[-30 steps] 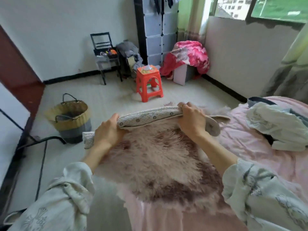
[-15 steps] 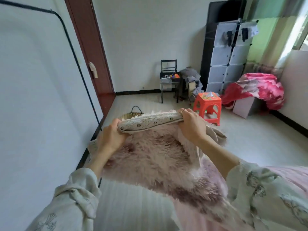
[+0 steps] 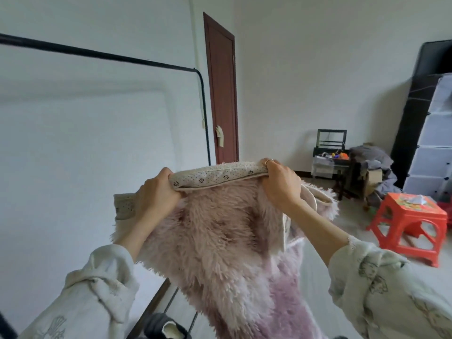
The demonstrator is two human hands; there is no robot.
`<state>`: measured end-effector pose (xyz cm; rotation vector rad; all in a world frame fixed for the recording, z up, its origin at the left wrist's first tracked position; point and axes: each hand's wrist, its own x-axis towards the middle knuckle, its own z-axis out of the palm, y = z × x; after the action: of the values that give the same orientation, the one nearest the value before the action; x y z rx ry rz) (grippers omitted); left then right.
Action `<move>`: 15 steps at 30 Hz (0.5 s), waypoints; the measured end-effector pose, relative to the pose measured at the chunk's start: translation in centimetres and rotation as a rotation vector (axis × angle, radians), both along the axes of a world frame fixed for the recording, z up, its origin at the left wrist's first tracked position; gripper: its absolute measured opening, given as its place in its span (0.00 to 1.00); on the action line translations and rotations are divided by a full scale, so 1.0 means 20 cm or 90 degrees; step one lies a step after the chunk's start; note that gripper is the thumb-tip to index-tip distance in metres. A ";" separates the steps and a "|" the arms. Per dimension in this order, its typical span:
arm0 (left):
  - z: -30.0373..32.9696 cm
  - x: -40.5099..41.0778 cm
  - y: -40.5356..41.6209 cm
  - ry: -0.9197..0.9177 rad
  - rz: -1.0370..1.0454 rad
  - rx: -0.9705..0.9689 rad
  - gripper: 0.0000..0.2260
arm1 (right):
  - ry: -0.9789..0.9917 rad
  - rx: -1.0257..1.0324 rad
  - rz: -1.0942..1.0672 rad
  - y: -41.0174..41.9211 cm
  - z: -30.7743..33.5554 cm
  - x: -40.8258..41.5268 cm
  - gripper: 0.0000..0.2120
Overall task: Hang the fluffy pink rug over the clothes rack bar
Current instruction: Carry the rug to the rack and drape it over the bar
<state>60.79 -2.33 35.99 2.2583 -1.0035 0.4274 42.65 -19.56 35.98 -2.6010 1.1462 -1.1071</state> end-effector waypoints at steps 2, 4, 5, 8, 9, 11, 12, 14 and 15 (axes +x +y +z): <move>0.05 0.11 -0.06 -0.024 0.041 -0.003 0.11 | -0.013 -0.009 0.035 -0.11 0.03 0.16 0.24; 0.09 0.21 -0.11 -0.052 0.080 0.000 0.11 | -0.024 -0.017 0.062 -0.21 0.06 0.30 0.23; 0.12 0.25 -0.13 -0.064 0.102 0.005 0.10 | -0.027 -0.021 0.079 -0.25 0.08 0.37 0.22; 0.17 0.36 -0.18 -0.090 0.158 0.037 0.11 | -0.016 -0.018 0.124 -0.37 0.12 0.54 0.19; 0.18 0.41 -0.20 -0.099 0.179 0.042 0.11 | -0.004 -0.019 0.148 -0.40 0.13 0.60 0.19; 0.19 0.52 -0.23 -0.120 0.222 0.051 0.11 | 0.013 -0.019 0.188 -0.45 0.15 0.72 0.19; 0.19 0.58 -0.23 -0.132 0.241 0.052 0.11 | 0.024 -0.016 0.202 -0.47 0.16 0.78 0.19; 0.19 0.67 -0.23 -0.159 0.281 0.062 0.10 | 0.068 0.029 0.227 -0.48 0.18 0.90 0.17; 0.19 0.72 -0.21 -0.169 0.302 0.073 0.10 | 0.086 0.080 0.248 -0.48 0.20 0.97 0.16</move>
<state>75.16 -6.63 39.74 2.5904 -0.6129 0.9102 62.04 -29.25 39.89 -2.6709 0.6575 -0.7639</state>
